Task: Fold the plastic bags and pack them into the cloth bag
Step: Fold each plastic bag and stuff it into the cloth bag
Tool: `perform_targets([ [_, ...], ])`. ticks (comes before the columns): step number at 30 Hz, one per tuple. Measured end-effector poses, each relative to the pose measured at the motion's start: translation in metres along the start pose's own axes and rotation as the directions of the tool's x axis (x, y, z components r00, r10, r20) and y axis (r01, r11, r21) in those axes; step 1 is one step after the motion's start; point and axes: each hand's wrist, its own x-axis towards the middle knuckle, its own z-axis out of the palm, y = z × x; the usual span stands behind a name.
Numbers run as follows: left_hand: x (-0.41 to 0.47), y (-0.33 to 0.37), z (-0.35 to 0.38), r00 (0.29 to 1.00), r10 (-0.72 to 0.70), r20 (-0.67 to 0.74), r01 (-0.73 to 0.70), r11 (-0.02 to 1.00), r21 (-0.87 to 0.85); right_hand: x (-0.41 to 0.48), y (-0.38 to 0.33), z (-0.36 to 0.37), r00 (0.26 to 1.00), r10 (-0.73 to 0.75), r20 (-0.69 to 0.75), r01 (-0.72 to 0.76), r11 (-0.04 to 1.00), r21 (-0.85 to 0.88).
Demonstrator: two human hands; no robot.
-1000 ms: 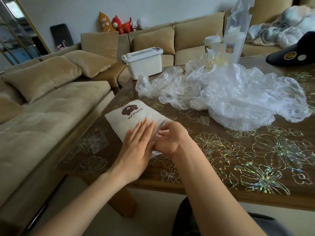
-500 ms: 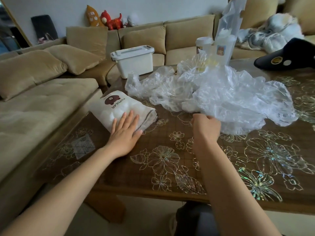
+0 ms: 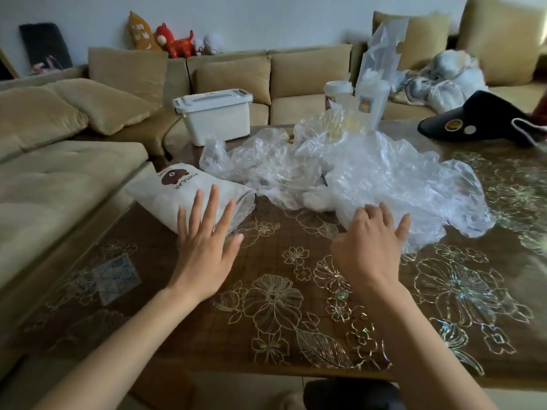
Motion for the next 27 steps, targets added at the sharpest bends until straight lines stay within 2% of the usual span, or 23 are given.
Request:
perform_targets([
  [2,-0.007,0.024,-0.007,0.999,0.004,-0.032,-0.010,0.981,-0.192,0.000,0.001,-0.011,0.998,-0.034,-0.052,0.034,0.999,0.014],
  [4,-0.012,0.049,-0.017,0.995,-0.100,0.009,0.094,0.890,-0.447,-0.003,0.000,-0.017,0.987,-0.114,-0.110,0.125,0.987,0.104],
  [5,-0.015,0.060,-0.022,0.981,-0.180,0.066,0.185,0.793,-0.580,-0.008,-0.001,-0.021,0.980,-0.162,-0.113,0.182,0.963,0.200],
  [7,-0.019,0.074,-0.027,0.919,-0.310,0.244,0.376,0.500,-0.780,-0.018,-0.009,-0.025,0.958,-0.281,-0.052,0.279,0.883,0.378],
  [9,-0.019,0.084,-0.031,0.846,-0.343,0.408,0.490,0.202,-0.848,-0.033,-0.013,-0.025,0.894,-0.442,0.071,0.379,0.832,0.406],
  [11,-0.019,0.077,-0.030,0.812,-0.333,0.479,0.518,0.033,-0.855,-0.047,-0.019,-0.019,0.797,-0.561,0.224,0.458,0.803,0.382],
  [12,-0.019,0.072,-0.028,0.790,-0.351,0.503,0.533,-0.012,-0.846,-0.053,-0.021,-0.016,0.750,-0.594,0.291,0.481,0.792,0.376],
  [14,-0.022,0.063,-0.024,0.733,-0.432,0.526,0.574,-0.023,-0.819,-0.063,-0.022,-0.015,0.687,-0.621,0.377,0.470,0.776,0.421],
  [16,-0.024,0.057,-0.018,0.700,-0.498,0.512,0.605,0.031,-0.796,-0.063,-0.020,-0.017,0.676,-0.626,0.389,0.437,0.765,0.473],
  [18,-0.028,0.061,-0.016,0.699,-0.529,0.480,0.609,0.089,-0.788,-0.059,-0.016,-0.021,0.700,-0.602,0.384,0.389,0.772,0.502],
  [21,-0.028,0.066,-0.018,0.705,-0.585,0.401,0.588,0.166,-0.792,-0.047,-0.012,-0.021,0.786,-0.509,0.352,0.273,0.796,0.541],
  [23,-0.027,0.065,-0.017,0.661,-0.648,0.379,0.584,0.126,-0.802,-0.041,-0.007,-0.020,0.831,-0.450,0.328,0.193,0.785,0.588],
  [25,-0.028,0.065,-0.019,0.592,-0.699,0.402,0.571,0.012,-0.821,-0.039,-0.002,-0.027,0.850,-0.412,0.328,0.105,0.743,0.661],
  [27,-0.028,0.063,-0.018,0.561,-0.723,0.404,0.555,-0.034,-0.831,-0.037,0.002,-0.039,0.875,-0.374,0.308,-0.013,0.618,0.786],
])
